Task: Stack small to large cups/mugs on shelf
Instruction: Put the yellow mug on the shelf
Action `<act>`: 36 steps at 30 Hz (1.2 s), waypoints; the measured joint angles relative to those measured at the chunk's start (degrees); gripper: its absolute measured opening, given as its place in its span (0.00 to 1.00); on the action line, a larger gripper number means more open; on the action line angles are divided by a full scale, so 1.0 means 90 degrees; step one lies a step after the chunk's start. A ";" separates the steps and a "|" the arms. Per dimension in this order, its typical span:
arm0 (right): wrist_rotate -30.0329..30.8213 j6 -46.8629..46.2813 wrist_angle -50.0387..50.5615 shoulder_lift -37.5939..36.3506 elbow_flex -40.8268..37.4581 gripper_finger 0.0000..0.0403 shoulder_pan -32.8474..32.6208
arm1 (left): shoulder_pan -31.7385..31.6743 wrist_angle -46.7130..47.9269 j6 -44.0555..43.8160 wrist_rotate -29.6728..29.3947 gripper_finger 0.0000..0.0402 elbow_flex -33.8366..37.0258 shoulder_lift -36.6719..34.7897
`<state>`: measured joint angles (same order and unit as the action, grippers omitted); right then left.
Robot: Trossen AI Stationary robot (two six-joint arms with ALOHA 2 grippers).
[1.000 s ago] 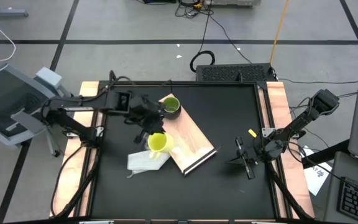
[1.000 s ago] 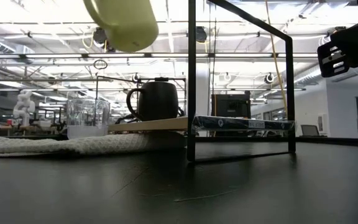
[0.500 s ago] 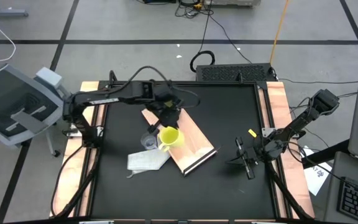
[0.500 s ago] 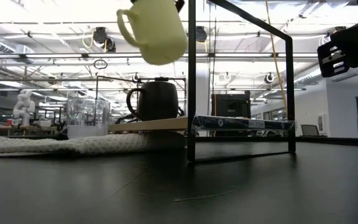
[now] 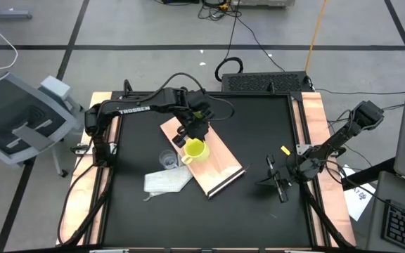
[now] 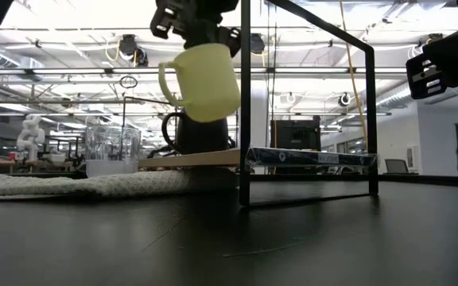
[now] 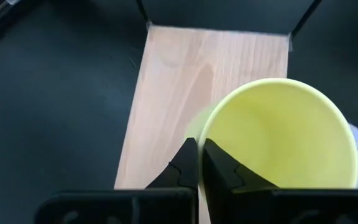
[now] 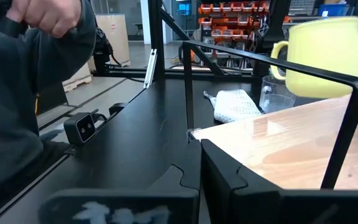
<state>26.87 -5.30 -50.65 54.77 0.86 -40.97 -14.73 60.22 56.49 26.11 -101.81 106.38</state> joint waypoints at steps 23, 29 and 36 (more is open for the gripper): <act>0.0005 0.0046 -0.0007 0.0001 0.0000 0.00 0.0000 | -0.0261 -0.0092 0.0058 -0.0032 0.01 -0.0003 0.0515; 0.0005 0.0024 -0.0005 0.0001 0.0000 0.00 0.0000 | -0.0211 -0.0008 -0.0086 -0.0186 0.01 -0.0001 0.0660; 0.0005 0.0045 0.0049 0.0001 0.0002 0.00 0.0002 | -0.0136 -0.0055 -0.0114 -0.0270 0.01 -0.0006 0.0819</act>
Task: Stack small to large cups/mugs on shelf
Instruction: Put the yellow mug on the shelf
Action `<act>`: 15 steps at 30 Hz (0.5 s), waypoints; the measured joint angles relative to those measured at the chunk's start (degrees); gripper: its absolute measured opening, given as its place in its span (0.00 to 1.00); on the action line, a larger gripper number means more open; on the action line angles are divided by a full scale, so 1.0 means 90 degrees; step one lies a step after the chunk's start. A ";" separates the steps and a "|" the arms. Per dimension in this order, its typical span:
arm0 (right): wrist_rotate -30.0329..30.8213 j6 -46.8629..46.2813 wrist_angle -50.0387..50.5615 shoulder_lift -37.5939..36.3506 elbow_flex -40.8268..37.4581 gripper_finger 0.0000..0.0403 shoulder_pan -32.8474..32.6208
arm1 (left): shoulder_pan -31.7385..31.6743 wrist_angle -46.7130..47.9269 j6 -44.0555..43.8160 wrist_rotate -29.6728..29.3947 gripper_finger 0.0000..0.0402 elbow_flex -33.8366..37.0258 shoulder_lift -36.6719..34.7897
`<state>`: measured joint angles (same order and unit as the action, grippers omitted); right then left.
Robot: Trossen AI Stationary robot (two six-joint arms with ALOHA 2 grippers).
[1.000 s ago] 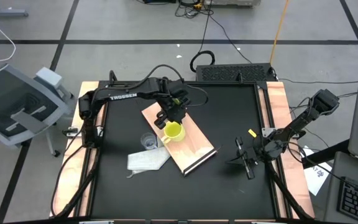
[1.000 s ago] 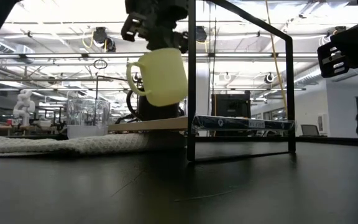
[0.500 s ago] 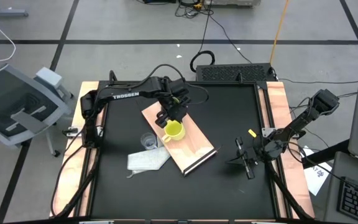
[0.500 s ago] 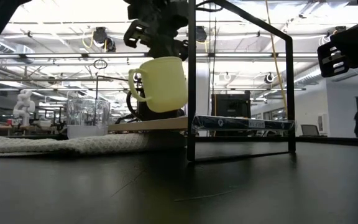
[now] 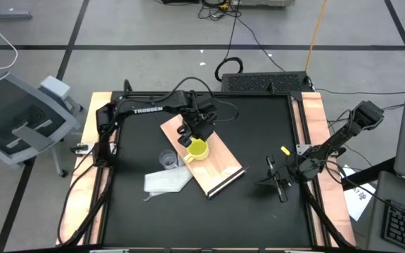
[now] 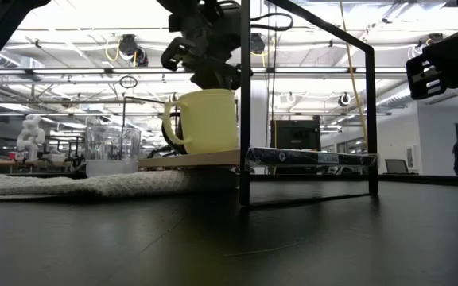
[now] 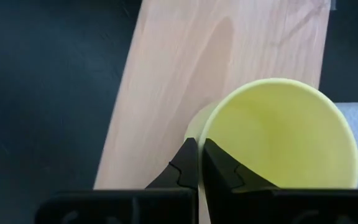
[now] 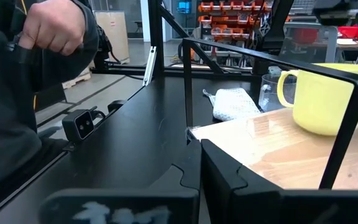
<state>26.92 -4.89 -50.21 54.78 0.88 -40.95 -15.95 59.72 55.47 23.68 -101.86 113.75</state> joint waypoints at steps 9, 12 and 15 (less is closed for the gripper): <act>0.0000 -0.0002 -0.0001 0.0000 -0.0002 0.00 0.0000 | 0.0122 -0.0025 0.0111 -0.0114 0.01 0.0002 0.0023; 0.0000 0.0000 0.0002 0.0000 0.0000 0.00 0.0000 | 0.0122 -0.0038 0.0111 -0.0133 0.01 0.0002 0.0023; 0.0000 0.0000 0.0000 0.0000 0.0000 0.00 0.0000 | 0.0122 -0.0070 0.0114 -0.0133 0.01 0.0002 0.0023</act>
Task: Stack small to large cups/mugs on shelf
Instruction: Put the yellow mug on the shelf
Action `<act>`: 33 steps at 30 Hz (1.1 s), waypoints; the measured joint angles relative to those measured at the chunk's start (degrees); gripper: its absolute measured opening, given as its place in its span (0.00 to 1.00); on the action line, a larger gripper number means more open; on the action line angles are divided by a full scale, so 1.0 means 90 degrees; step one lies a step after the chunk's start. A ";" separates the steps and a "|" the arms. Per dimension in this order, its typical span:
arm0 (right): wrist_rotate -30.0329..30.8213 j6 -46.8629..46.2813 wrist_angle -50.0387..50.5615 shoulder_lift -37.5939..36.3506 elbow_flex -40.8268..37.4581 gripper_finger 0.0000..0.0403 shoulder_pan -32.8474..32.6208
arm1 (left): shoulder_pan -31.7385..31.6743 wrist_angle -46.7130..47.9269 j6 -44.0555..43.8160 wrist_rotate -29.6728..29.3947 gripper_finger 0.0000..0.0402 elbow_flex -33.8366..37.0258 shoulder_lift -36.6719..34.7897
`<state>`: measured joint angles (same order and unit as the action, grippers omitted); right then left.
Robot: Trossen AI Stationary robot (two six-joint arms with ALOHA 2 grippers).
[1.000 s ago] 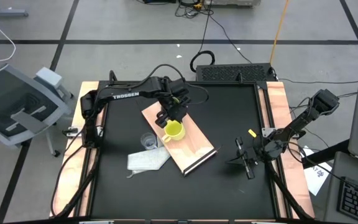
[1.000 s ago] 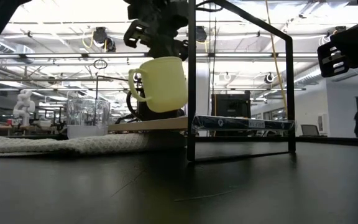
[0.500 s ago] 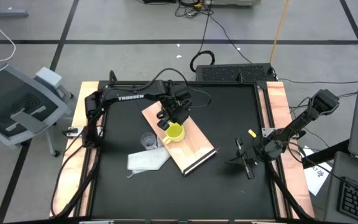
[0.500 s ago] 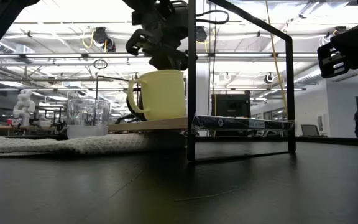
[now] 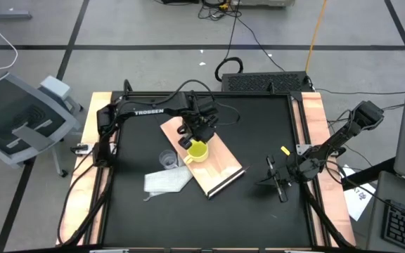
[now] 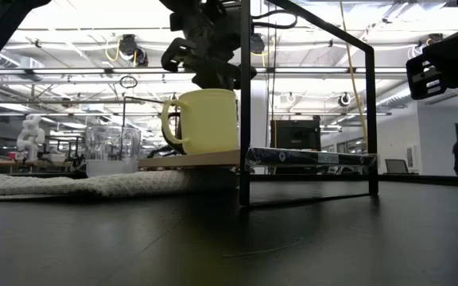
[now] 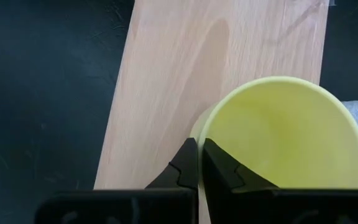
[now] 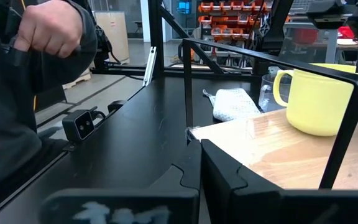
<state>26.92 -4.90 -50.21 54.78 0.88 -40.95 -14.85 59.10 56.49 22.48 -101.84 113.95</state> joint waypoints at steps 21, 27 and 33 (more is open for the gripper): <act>0.0000 0.0001 0.0040 0.0000 -0.0001 0.00 0.0000 | 0.0012 -0.0312 -0.0027 -0.0008 0.04 0.0003 0.0002; 0.0000 0.0004 0.0087 0.0000 -0.0002 0.00 0.0000 | 0.0017 -0.0316 -0.0079 -0.0012 0.05 0.0005 0.0010; 0.0000 0.0004 0.0186 0.0000 -0.0001 0.00 0.0000 | 0.0017 -0.0451 -0.0270 -0.0012 0.05 0.0007 0.0011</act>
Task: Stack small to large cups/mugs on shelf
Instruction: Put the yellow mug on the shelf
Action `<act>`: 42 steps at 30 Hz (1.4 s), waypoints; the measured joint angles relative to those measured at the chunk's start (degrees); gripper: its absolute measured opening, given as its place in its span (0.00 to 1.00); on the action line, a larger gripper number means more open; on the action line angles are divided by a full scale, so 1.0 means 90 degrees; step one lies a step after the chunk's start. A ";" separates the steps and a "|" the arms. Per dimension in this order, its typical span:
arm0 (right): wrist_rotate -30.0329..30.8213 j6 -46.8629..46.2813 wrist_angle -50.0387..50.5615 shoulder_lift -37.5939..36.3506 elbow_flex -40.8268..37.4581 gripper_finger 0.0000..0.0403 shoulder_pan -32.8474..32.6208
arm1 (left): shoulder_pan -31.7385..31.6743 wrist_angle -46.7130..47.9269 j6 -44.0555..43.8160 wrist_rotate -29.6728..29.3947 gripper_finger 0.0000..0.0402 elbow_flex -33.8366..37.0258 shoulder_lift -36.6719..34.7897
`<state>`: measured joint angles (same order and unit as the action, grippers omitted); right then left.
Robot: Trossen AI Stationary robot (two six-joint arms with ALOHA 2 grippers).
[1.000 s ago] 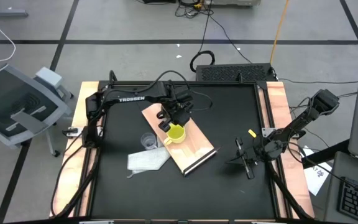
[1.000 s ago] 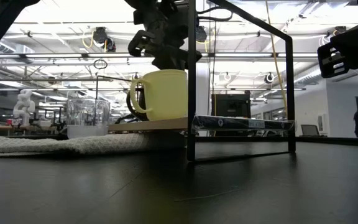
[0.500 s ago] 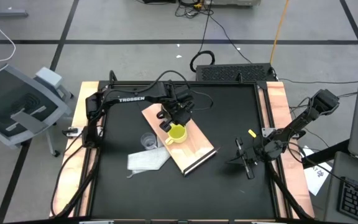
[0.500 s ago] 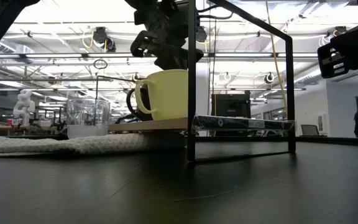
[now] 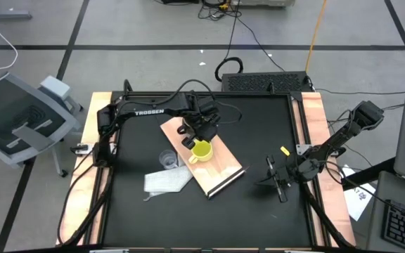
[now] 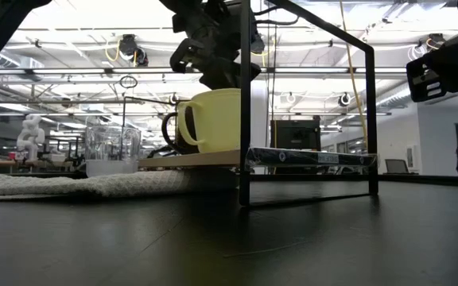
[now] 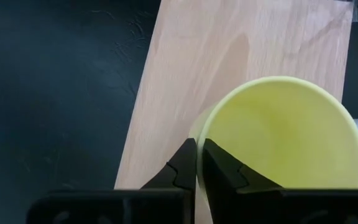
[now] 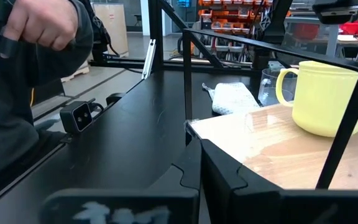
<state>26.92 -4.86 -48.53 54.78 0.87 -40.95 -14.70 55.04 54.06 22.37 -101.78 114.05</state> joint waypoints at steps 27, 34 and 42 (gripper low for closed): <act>0.0000 -0.0002 0.0002 0.0000 0.0002 0.00 0.0000 | 0.0026 -0.0273 -0.0508 0.0172 0.36 0.0002 0.0001; 0.0000 -0.0034 0.0000 0.0000 -0.0001 0.00 0.0000 | 0.0172 -0.0645 -0.0450 -0.0427 0.37 -0.0001 -0.0051; 0.0000 -0.0049 -0.0002 0.0000 -0.0001 0.00 0.0000 | 0.0485 0.0668 -0.0795 -0.0993 0.37 -0.1236 -0.0067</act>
<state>26.92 -5.30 -48.56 54.78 0.86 -40.95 -10.33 61.05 46.91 13.43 -112.90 113.45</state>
